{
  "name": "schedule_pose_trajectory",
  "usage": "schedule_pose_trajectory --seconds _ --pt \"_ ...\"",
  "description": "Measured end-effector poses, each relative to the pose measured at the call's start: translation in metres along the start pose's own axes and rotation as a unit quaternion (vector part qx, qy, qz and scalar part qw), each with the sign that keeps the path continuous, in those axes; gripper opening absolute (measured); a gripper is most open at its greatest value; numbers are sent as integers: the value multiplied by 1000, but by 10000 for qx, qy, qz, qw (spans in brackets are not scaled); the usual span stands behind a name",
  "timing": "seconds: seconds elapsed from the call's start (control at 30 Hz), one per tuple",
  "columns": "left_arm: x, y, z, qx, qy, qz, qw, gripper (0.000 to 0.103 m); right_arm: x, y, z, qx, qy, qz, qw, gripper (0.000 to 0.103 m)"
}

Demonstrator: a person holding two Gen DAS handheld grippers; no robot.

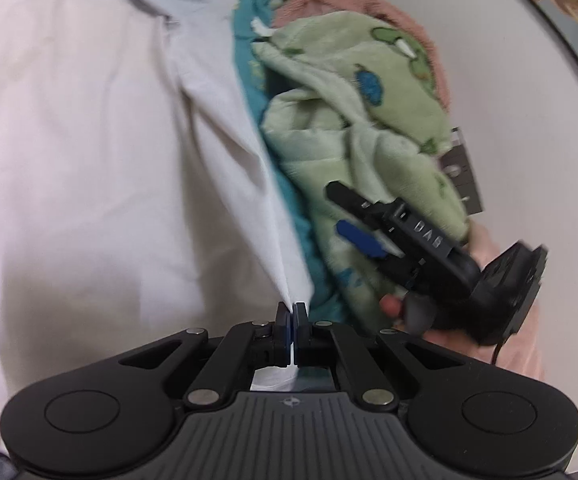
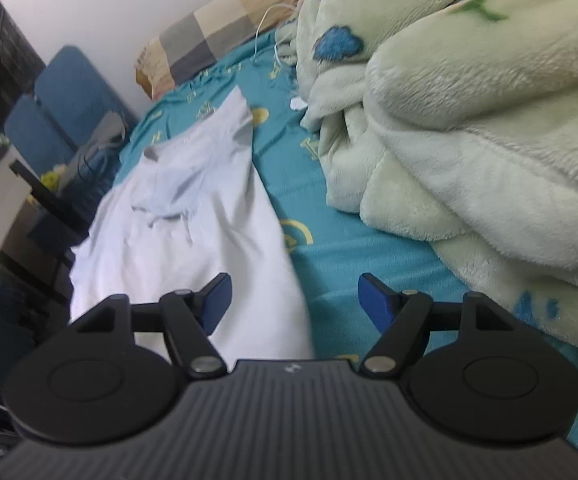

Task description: Fold clothes

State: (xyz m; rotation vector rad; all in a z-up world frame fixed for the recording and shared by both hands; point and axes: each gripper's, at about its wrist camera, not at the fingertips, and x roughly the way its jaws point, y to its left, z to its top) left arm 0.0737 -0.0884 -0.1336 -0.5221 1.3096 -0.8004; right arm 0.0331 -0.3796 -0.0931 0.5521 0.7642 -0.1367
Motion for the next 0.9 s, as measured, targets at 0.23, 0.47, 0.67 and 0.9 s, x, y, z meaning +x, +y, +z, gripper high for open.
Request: schedule_pose_trajectory --seconds 0.23,0.47,0.67,0.9 --pt "15 50 -15 -270 270 1033 9939 1 12 18 -8 -533 254 -195 9981 72" --pt "-11 45 -8 -3 -152 1018 9947 32 10 28 -11 -714 163 -209 9971 71" --pt "-34 42 57 -198 -1146 1164 9864 61 9 32 -9 -582 -55 -120 9982 71" --pt "-4 59 173 -648 -2240 1321 9634 67 18 33 -7 -505 -160 -13 9986 71"
